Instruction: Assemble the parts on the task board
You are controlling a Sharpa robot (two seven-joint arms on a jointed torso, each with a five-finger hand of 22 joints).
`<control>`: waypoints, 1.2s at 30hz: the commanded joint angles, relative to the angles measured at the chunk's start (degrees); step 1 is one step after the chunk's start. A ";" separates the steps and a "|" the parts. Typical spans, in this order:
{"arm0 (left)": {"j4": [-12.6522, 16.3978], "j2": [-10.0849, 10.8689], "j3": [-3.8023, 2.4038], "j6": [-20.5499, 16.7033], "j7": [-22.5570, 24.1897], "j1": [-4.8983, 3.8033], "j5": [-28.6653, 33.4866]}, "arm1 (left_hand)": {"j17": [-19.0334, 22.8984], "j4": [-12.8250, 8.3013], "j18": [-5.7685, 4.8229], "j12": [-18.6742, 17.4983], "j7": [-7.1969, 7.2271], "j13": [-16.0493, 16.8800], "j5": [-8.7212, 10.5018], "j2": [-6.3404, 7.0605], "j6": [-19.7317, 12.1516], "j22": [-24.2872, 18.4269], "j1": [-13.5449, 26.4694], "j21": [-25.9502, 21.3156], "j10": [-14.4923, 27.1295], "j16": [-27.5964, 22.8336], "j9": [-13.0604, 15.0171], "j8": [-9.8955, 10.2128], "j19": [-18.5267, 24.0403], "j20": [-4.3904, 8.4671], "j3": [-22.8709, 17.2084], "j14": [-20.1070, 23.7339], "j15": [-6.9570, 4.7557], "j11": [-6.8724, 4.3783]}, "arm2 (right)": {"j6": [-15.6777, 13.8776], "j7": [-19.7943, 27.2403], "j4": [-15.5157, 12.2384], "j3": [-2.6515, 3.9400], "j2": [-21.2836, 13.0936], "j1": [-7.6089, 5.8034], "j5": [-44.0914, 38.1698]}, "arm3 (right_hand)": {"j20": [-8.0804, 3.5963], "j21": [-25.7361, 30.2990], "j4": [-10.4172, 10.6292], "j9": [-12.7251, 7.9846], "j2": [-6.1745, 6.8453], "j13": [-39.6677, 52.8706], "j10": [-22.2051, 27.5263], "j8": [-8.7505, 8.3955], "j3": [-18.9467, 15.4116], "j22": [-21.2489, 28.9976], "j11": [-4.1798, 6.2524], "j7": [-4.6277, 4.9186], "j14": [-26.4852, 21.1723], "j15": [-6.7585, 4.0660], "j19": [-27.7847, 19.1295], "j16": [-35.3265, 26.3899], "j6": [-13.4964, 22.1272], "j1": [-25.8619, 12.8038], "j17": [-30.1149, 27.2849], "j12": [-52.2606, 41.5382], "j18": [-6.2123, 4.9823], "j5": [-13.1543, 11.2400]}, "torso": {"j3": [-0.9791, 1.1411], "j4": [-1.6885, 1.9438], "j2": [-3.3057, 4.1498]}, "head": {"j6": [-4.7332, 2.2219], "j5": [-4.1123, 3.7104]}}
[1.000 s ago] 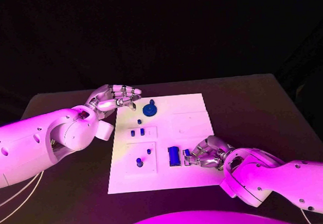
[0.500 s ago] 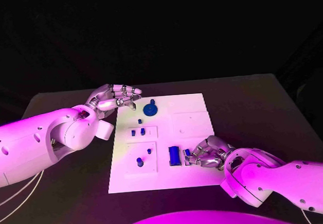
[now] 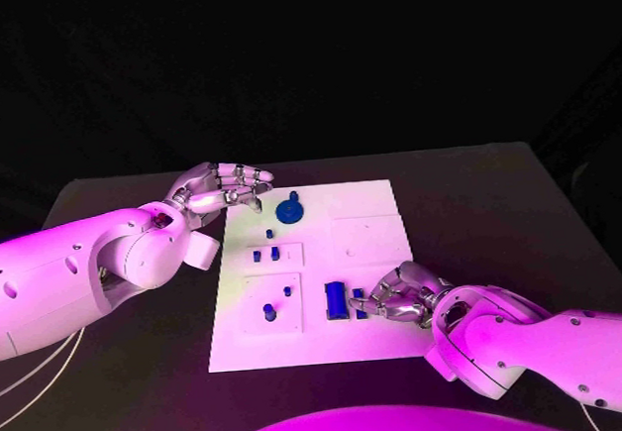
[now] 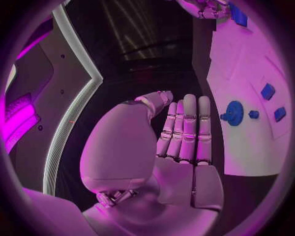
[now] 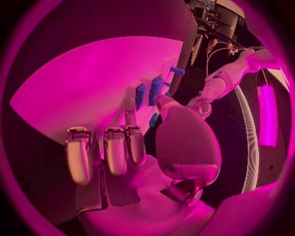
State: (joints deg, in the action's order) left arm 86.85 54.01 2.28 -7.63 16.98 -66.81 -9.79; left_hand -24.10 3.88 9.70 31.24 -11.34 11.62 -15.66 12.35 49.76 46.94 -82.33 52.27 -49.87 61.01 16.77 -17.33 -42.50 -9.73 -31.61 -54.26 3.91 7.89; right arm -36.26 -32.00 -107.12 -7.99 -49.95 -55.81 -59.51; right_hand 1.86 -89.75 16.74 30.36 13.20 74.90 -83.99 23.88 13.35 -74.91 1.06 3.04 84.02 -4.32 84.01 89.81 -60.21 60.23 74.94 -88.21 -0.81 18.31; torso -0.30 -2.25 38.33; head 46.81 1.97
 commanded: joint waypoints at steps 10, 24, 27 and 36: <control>0.08 -0.05 -0.04 0.78 0.24 -0.02 0.27 | 0.07 -0.21 0.71 0.34 0.10 -0.13 -0.30 -0.52 -0.13 0.13 -0.08 -0.22 0.46 -0.38 -0.07 -0.24 -0.02 -0.23 -0.25 0.20 0.06 0.02 | 2.25 1.02 0.10 -0.03 -0.38 0.08 -1.60 | -0.34 -0.25 -1.64 -0.50 -2.69 14.42 -5.36 -0.58 -0.33 -15.09 0.17 -0.11 5.98 -0.38 5.99 0.19 -0.14 8.44 15.06 0.00 0.81 -5.69 | -0.03 0.03 0.01 | 0.11 -0.03; 0.05 -0.07 -0.04 0.77 0.24 -0.02 0.27 | 0.09 -0.40 0.73 0.39 0.11 -0.19 -0.33 -0.67 -0.12 0.22 -0.31 -0.13 0.45 -0.40 -0.10 -0.29 -0.02 -0.19 -0.40 0.22 0.02 -0.01 | 3.27 -0.06 1.18 -0.03 0.28 0.09 -5.29 | -0.46 -0.25 -4.52 -1.44 -1.46 14.40 -5.33 -1.22 3.36 -15.09 0.27 -0.22 5.98 -0.48 5.99 0.19 -0.80 15.82 15.06 0.09 0.81 -10.41 | 0.03 0.05 0.05 | 0.20 0.04; 0.06 -0.05 -0.04 0.75 0.23 -0.02 0.27 | 0.09 -0.44 0.73 0.40 0.11 -0.20 -0.33 -0.69 -0.12 0.25 -0.36 -0.09 0.45 -0.41 -0.10 -0.30 -0.02 -0.18 -0.43 0.23 0.01 -0.01 | 2.92 -0.14 1.33 -0.03 0.26 0.09 -5.76 | -0.46 -0.25 -4.54 -1.46 -1.43 14.37 -5.30 -1.22 3.39 -15.09 0.27 -0.23 5.98 -0.48 5.99 0.19 -0.84 15.88 15.06 0.15 0.81 -10.47 | -0.01 0.03 -0.02 | 0.20 0.06; -0.02 -0.04 -0.03 0.69 0.28 -0.02 0.28 | 0.09 -0.44 0.73 0.40 0.11 -0.20 -0.33 -0.69 -0.12 0.25 -0.36 -0.09 0.45 -0.41 -0.10 -0.30 -0.02 -0.18 -0.43 0.23 0.01 -0.01 | 1.57 2.99 0.55 0.06 -1.22 -0.01 -4.52 | -0.20 -0.25 -0.18 -1.96 0.08 14.26 -5.19 -1.52 -1.58 -15.09 -0.11 0.20 5.98 -0.15 5.99 0.19 -1.09 11.45 15.06 0.47 0.81 -6.99 | -0.03 -0.01 -0.08 | -0.04 0.15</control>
State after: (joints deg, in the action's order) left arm 86.78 54.03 2.28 -7.63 16.88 -66.81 -9.79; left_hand -24.10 3.54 9.70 31.24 -11.35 11.47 -15.66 12.13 49.76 47.15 -82.56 52.27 -49.87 60.78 16.72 -17.33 -42.50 -9.73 -31.95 -54.26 3.91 7.88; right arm -34.57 -31.20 -106.34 -7.95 -50.98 -55.83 -63.98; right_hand 1.86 -89.75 16.15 28.43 13.22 74.94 -84.00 22.72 12.49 -74.94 1.06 3.04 84.02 -4.32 84.01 89.81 -61.04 72.36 74.92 -87.96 -0.81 10.83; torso -0.30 -2.24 38.29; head 46.89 2.10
